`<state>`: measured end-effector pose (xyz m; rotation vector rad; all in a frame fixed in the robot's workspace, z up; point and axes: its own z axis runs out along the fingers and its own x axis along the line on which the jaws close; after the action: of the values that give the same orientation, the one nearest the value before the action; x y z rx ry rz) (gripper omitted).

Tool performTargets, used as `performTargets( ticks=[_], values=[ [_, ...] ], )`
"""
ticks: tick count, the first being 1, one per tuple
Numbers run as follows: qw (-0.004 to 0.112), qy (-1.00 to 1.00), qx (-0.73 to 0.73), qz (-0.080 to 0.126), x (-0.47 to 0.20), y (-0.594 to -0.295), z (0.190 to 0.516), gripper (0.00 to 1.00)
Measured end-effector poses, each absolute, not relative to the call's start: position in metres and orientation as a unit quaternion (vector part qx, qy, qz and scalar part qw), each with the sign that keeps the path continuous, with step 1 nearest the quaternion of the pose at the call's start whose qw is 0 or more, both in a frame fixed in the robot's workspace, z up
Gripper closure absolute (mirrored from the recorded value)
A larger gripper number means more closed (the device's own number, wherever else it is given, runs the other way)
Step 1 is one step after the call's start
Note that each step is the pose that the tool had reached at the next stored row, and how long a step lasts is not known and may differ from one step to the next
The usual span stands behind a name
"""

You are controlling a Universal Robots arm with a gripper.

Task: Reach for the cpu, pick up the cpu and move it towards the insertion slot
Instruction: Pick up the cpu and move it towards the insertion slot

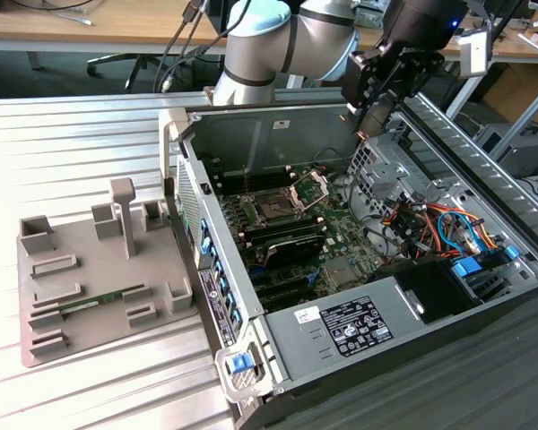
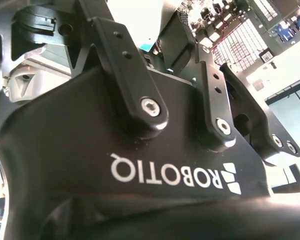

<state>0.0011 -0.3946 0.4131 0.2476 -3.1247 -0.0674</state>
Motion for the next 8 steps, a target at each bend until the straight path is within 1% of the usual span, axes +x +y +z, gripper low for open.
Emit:
performTargets(
  ticks=[8],
  values=[
    [0.003,-0.997,0.079,-0.021,0.0038,-0.3946,0.4131,0.45]
  ],
)
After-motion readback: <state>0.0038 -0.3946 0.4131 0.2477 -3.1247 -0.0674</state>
